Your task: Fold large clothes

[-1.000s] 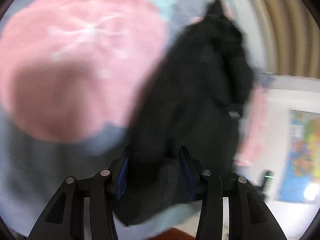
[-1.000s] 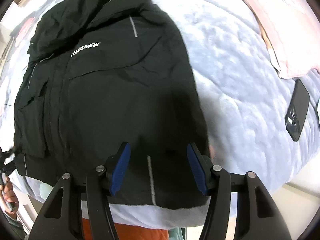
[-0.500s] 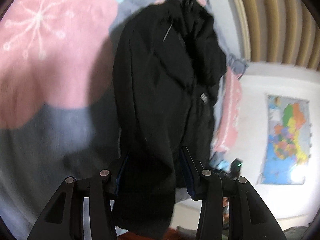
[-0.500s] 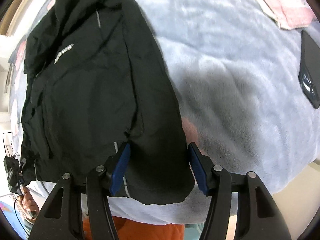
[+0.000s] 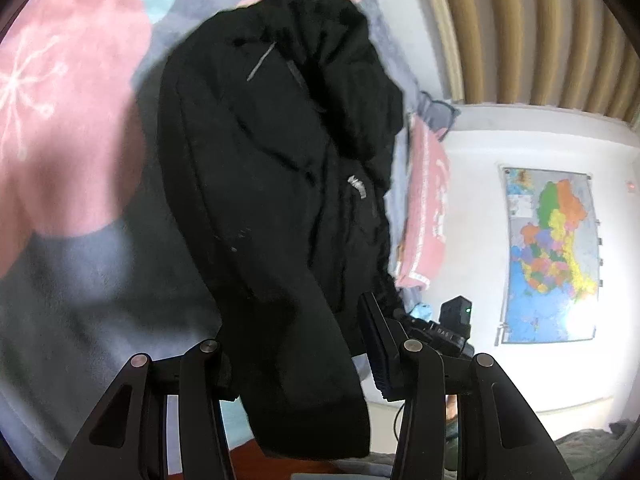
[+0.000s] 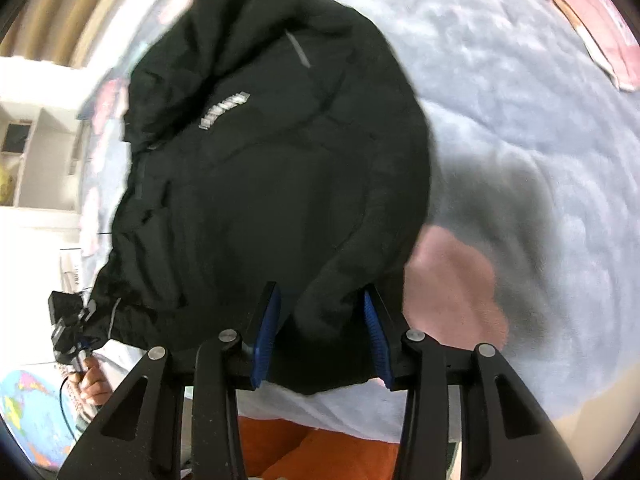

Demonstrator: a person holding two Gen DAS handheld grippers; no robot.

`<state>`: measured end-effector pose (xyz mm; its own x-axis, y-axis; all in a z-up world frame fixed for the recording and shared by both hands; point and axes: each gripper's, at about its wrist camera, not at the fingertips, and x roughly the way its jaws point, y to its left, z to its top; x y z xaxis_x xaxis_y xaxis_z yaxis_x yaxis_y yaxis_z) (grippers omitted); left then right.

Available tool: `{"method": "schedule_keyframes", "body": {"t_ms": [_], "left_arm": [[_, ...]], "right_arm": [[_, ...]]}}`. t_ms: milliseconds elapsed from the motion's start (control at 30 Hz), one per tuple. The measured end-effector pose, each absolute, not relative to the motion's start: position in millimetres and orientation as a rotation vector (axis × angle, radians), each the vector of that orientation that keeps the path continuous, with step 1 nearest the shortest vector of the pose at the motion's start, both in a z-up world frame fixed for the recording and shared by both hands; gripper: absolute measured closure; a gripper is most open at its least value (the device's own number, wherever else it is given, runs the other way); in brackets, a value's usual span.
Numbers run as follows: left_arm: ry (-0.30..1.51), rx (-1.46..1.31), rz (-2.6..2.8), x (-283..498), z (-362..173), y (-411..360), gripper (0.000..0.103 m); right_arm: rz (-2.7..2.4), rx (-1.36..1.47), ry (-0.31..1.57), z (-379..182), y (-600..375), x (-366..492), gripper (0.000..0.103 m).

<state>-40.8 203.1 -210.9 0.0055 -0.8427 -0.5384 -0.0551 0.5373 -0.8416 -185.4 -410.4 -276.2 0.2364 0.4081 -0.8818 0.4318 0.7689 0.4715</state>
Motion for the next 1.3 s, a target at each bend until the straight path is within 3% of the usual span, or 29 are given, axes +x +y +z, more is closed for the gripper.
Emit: {"method": "schedule_keyframes", "body": {"t_ms": [267, 333, 400, 433, 500, 833, 1300], "left_arm": [[1.588, -0.679, -0.639, -59, -246, 186, 0.056], [1.57, -0.658, -0.614, -60, -244, 187, 0.056], [1.514, -0.681, -0.61, -58, -234, 192, 0.067], [1.493, -0.696, -0.614, -56, -230, 195, 0.078], [1.44, -0.713, -0.614, -49, -218, 200, 0.084], [1.251, -0.758, -0.674, -8, -156, 200, 0.088], [1.023, -0.734, -0.746, 108, -66, 190, 0.088]], "right_arm": [[-0.07, 0.802, 1.468, -317, -417, -208, 0.056], [-0.056, 0.793, 1.424, -307, -415, -209, 0.068], [-0.055, 0.77, 1.393, -295, -413, -206, 0.08], [-0.056, 0.747, 1.378, -286, -412, -204, 0.084], [-0.057, 0.723, 1.354, -274, -415, -198, 0.088], [-0.066, 0.701, 1.19, -199, -442, -147, 0.091], [-0.068, 0.559, 0.969, -86, -464, -23, 0.091]]}}
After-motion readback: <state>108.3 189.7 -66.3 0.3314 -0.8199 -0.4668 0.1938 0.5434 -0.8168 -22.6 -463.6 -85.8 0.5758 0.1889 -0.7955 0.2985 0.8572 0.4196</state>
